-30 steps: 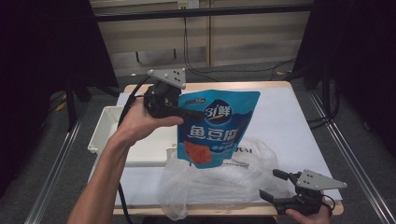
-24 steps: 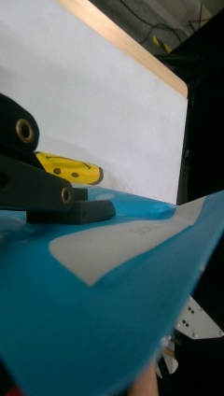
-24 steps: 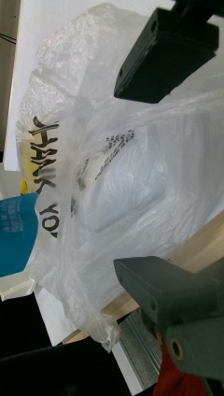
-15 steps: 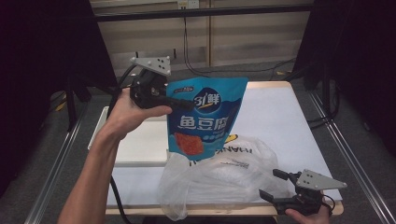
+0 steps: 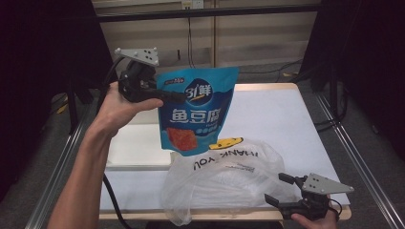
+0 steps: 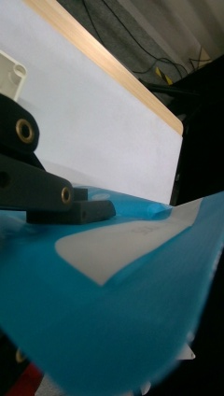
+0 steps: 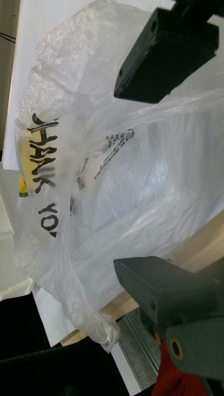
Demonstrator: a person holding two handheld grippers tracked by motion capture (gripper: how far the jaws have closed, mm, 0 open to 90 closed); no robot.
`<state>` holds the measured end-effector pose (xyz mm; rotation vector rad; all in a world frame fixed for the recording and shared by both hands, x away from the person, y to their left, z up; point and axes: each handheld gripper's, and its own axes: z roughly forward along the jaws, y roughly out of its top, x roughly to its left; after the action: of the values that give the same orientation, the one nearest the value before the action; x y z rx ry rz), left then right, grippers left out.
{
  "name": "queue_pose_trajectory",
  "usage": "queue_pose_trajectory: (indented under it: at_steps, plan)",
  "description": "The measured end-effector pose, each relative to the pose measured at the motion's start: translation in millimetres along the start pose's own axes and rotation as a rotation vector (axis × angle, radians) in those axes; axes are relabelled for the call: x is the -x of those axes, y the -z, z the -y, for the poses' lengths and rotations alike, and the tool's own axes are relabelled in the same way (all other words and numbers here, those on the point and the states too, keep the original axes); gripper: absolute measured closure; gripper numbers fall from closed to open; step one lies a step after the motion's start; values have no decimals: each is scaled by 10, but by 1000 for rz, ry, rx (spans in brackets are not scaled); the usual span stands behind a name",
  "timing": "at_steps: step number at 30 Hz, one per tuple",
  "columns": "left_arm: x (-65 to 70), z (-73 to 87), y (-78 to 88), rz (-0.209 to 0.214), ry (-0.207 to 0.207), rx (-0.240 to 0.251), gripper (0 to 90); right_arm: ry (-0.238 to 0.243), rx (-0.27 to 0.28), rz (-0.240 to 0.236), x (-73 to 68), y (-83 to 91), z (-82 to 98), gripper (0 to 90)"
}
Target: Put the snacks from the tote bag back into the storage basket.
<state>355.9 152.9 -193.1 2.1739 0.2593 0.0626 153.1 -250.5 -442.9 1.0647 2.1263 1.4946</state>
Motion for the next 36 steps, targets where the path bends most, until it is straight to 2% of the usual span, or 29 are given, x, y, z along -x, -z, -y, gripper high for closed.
queue_pose_trajectory:
  at_steps: [4,5,9,15,17,23,28,36]
  plan:
    - [-36,32,74,-11,16,15,900,-2,1,3,4,2,1,146]
    - [-44,34,96,-19,5,10,900,-1,0,4,5,2,1,146]
    - [-95,48,171,-43,17,9,900,-1,0,0,0,-2,0,146]
    - [-169,88,297,-70,41,22,900,0,0,3,4,-3,0,146]
    - [-205,112,328,-93,72,27,900,-1,-1,3,1,-6,0,146]
    - [-269,165,415,-121,79,7,900,-2,-2,4,1,-7,1,146]
    - [-366,208,512,-140,110,29,900,2,-2,2,-2,-18,-1,146]
    - [-486,277,602,-178,113,21,900,-3,0,0,5,-19,-1,146]
